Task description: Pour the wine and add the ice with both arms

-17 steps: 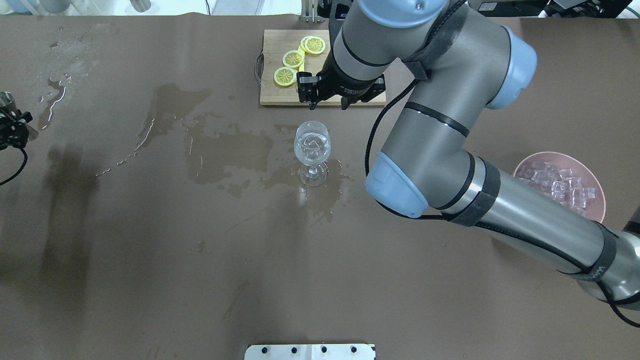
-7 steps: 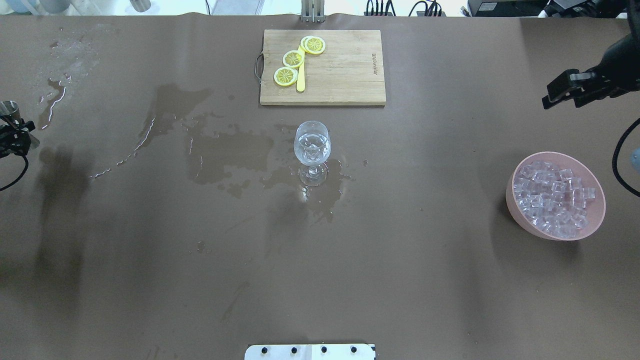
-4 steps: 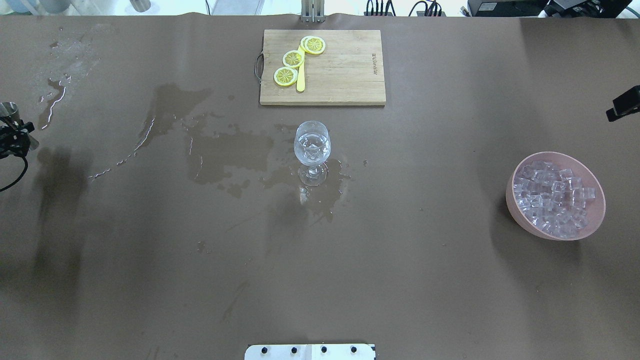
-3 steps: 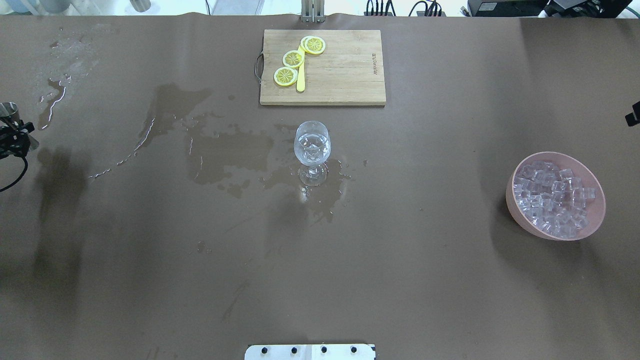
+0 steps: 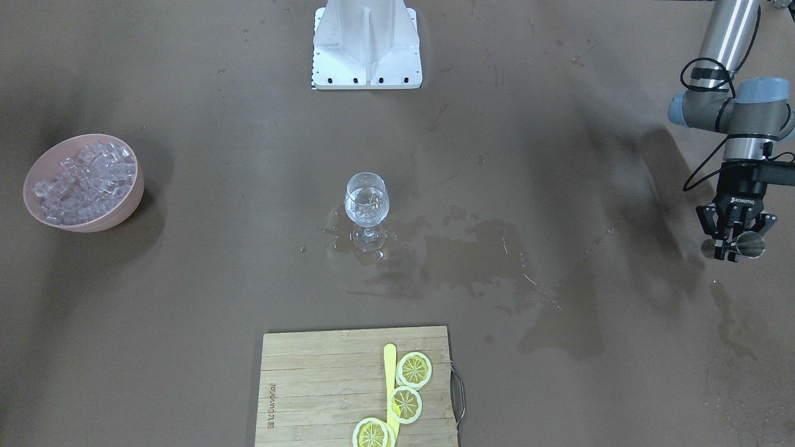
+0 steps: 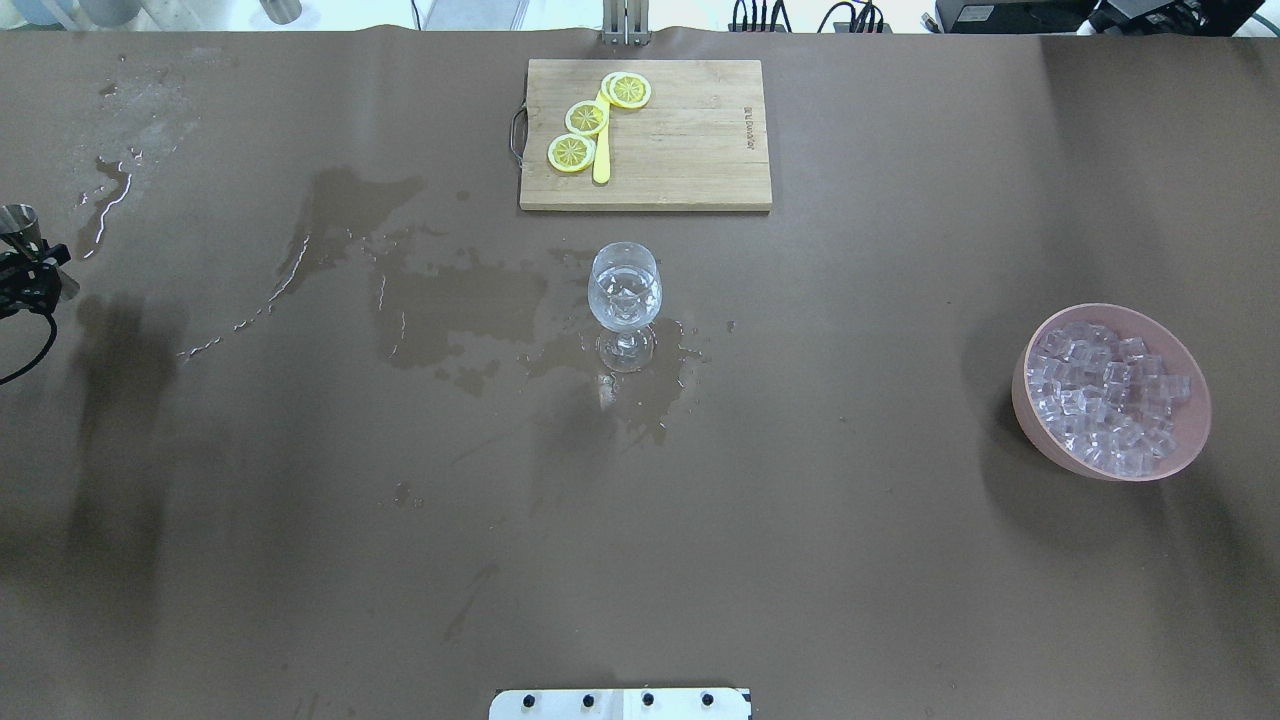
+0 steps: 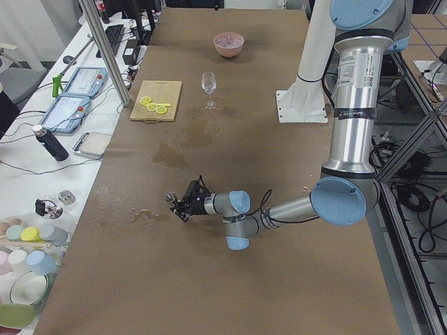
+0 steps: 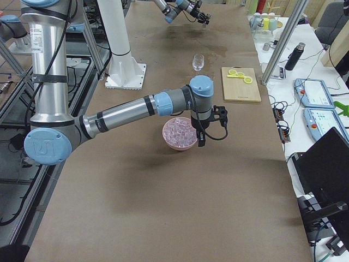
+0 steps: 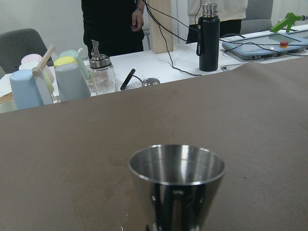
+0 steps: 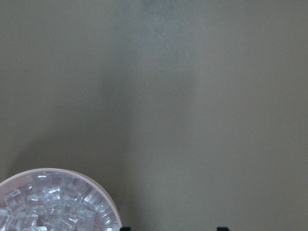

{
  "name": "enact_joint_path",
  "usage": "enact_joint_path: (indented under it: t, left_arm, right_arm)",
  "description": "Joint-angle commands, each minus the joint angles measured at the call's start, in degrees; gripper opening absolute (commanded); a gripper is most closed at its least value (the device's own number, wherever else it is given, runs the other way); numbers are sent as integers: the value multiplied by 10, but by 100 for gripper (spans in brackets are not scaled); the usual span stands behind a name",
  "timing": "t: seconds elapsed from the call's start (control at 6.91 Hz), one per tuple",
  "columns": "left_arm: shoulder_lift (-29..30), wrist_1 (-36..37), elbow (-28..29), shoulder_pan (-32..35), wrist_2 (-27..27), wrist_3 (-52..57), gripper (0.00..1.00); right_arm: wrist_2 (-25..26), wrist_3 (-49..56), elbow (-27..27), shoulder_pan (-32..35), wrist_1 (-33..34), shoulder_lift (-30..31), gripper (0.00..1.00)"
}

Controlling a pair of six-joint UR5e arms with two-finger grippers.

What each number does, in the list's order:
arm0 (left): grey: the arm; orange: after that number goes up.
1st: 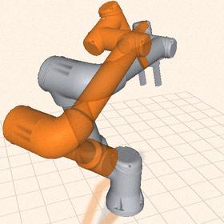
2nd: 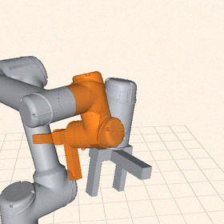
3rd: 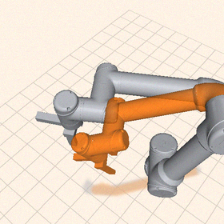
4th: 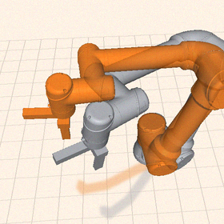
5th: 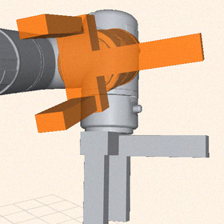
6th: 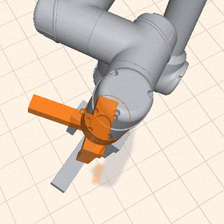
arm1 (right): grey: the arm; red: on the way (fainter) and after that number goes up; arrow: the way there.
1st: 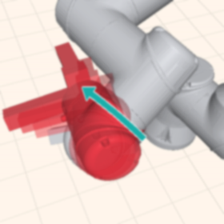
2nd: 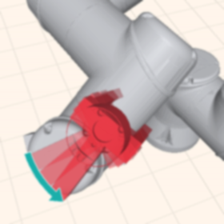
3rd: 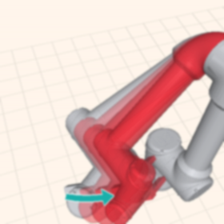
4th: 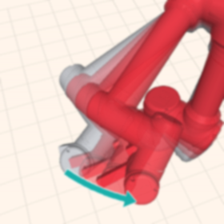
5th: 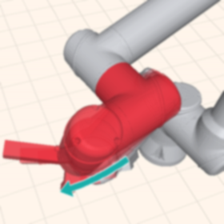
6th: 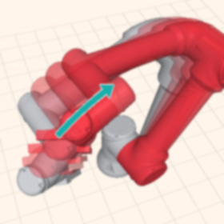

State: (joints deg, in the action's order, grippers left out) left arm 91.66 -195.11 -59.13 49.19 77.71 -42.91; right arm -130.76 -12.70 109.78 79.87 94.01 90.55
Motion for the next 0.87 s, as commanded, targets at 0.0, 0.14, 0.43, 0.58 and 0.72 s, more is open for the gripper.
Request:
enact_joint_path:
  t: [0.0,0.14,0.43,0.58,0.72]
  left_arm:
    - [-1,0,1,-1,0,-3,0]
    - [-2,1,2,-1,0,-4,0]
    - [-2,0,8,-2,-1,-4,0]
    - [-1,1,12,-3,-1,-4,0]
    - [-1,1,12,-3,-1,-4,0]
  right_arm:
    - [-24,29,-41,31,1,-7,67]
    - [-27,45,-54,34,2,-6,67]
    - [-42,69,-79,50,0,-1,72]
    - [-38,69,-80,50,0,-2,80]
    - [-39,68,-84,55,0,4,100]
